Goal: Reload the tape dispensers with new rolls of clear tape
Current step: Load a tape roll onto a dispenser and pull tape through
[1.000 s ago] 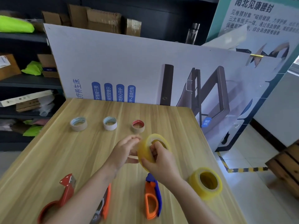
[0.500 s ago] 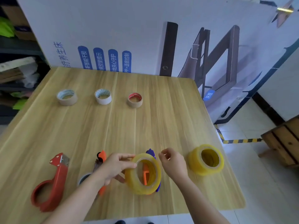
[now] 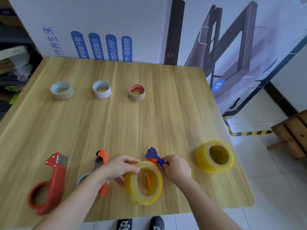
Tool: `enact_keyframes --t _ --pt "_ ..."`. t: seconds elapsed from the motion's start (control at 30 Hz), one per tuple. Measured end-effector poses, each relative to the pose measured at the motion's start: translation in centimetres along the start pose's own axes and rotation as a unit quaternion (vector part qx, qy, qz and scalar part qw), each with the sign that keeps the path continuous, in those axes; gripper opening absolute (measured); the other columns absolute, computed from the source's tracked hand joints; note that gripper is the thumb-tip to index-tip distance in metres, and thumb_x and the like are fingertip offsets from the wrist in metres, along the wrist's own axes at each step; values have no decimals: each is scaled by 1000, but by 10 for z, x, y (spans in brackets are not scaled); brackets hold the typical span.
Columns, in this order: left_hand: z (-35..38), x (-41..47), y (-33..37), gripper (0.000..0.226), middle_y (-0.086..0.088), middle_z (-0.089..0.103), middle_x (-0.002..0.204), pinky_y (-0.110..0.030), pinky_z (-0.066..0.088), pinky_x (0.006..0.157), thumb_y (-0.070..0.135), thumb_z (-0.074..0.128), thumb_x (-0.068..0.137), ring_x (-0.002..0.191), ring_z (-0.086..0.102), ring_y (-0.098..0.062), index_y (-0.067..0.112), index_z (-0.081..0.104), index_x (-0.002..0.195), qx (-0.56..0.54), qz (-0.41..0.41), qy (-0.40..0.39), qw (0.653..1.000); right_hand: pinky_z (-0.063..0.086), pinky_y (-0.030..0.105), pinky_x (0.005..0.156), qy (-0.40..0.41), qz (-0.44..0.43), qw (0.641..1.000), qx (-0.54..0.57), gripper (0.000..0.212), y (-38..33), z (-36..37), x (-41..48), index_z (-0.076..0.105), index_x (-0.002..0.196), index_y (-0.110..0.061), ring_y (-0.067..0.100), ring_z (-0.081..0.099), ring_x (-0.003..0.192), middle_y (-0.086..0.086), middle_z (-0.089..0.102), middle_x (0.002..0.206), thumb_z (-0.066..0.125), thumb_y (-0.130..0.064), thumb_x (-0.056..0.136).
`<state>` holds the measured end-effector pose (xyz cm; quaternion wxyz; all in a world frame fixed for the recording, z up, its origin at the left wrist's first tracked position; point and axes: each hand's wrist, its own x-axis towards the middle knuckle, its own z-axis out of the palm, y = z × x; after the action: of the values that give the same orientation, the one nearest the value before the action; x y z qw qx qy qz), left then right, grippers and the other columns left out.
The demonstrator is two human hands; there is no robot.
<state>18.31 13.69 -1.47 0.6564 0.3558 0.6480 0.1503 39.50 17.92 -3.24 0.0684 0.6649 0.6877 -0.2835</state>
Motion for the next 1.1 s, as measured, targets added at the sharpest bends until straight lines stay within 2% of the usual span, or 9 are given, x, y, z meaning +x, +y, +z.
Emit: enact_keyframes --t 0.1,0.23,0.33,0.43,0.5,0.63,0.8,0.87,1.1 --pt "13 5 -2 34 -6 72 90 -34 53 57 15 72 83 70 64 -18 28 66 114 -35 6 -22 999 48 24 58 -6 16 999 32 30 5 0 3 69 112 -33 17 62 87 -4 69 102 51 -22 91" --pt "27 15 -8 35 -2 72 88 -33 52 60 11 69 85 69 63 -16 28 67 115 -76 13 -21 997 51 27 66 4 15 998 54 30 10 -2 3 71 111 -32 18 64 94 -5 70 107 50 -21 93" --pt "30 19 -11 35 -1 72 84 -34 51 64 10 67 86 71 62 -16 28 68 116 -89 18 -18 996 50 24 61 -3 10 998 69 32 14 -3 5 72 110 -31 18 65 90 -6 70 109 48 -16 93" --pt "27 19 -14 34 -5 72 91 -36 53 65 10 67 86 76 64 -19 28 68 115 -97 18 -61 993 50 24 65 -23 3 996 89 28 17 -6 7 72 109 -31 15 64 94 -7 70 110 53 -20 92" --pt "28 19 -15 33 -5 71 91 -34 53 61 11 66 87 72 65 -18 27 68 115 -85 11 -87 992 54 27 71 -46 -5 995 87 26 18 -8 8 71 111 -30 13 65 94 -7 71 107 59 -26 88" --pt "36 20 -10 30 -1 70 88 -30 51 58 14 63 90 68 63 -14 27 67 117 -53 -5 -59 997 56 29 70 -61 -16 996 56 34 21 -6 6 67 118 -33 14 65 91 -8 70 104 59 -25 86" --pt "19 18 9 29 1 66 81 -26 49 51 19 59 91 66 60 -14 31 67 115 90 -23 -63 994 54 28 68 -41 -25 998 39 34 25 -5 6 65 121 -34 16 65 92 -6 70 108 55 -22 91" --pt "11 17 14 30 2 66 84 -26 49 52 20 61 90 69 61 -13 32 66 117 106 -15 -60 992 55 28 71 -44 -24 997 51 33 26 -5 7 65 121 -33 15 64 94 -7 69 109 57 -22 91" --pt "30 18 4 34 -1 70 112 -30 53 63 14 64 90 91 65 -16 33 65 117 -23 47 -86 995 51 25 69 -58 -18 993 102 28 33 -10 9 72 109 -28 15 64 93 -5 71 105 56 -18 89"
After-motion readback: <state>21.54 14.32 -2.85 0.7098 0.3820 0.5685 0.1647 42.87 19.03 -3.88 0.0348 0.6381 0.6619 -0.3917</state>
